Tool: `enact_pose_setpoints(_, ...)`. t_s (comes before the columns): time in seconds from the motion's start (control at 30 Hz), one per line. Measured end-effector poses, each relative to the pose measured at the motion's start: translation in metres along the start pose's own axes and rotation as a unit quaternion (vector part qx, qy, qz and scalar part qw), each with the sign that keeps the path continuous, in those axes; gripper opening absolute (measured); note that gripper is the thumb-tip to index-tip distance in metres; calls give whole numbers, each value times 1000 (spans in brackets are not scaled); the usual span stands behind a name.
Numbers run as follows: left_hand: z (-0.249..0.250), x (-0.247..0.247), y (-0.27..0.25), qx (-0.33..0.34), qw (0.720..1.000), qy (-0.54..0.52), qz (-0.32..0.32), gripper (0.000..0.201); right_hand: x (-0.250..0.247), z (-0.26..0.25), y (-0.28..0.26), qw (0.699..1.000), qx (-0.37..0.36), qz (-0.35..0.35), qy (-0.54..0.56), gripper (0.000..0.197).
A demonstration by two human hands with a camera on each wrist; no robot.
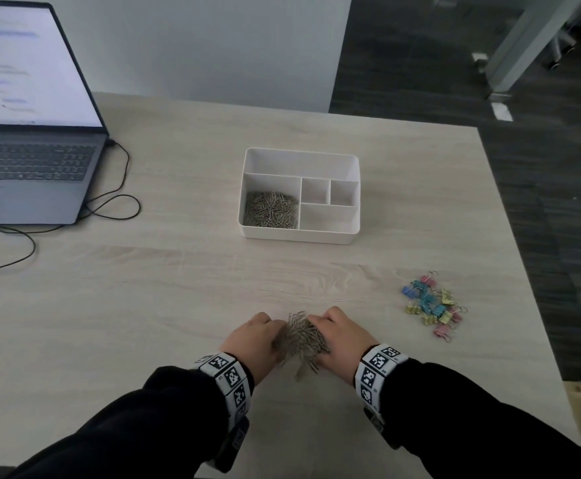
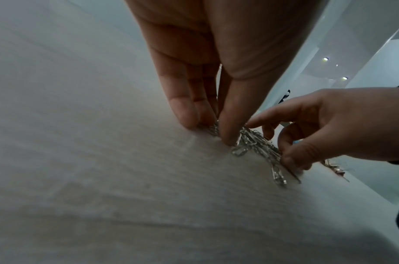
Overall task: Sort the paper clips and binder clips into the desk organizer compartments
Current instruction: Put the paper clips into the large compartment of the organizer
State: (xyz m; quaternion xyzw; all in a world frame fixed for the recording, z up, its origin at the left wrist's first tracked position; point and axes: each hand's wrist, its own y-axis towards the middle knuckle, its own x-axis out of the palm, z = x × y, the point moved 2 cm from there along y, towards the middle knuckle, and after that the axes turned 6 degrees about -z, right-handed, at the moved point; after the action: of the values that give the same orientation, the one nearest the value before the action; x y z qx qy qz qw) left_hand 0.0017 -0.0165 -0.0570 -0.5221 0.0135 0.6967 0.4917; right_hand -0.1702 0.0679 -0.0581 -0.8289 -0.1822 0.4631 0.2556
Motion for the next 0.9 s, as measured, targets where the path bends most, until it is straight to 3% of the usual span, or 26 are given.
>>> enact_pose_setpoints(0.1,-3,-2,1,-11,999,-26,15,47,-2,2,-1,998,-8,30,47,73)
enact_pose_setpoints(0.17,-9,-3,-1,-37,999,-19,10,75,-5,7,-5,997,8,49,56,85)
enact_pose_setpoints(0.27,-8,0,-7,-76,997,7,-9,112,-6,10,-9,999,35,19,13,111)
enact_pose_setpoints(0.4,7,11,-3,-44,997,50,-30,122,0,0,-2,999,22,11,-28,110)
enact_pose_setpoints(0.5,17,10,6,-30,998,54,-31,107,-3,-11,4,1000,17,19,-3,87)
enact_pose_setpoints(0.67,24,-4,19,-15,1000,21,-4,42,-8,-19,11,998,16,22,52,47)
enact_pose_setpoints(0.9,17,-14,35,-23,1000,19,-8,22,-12,-20,27,998,17,28,50,26)
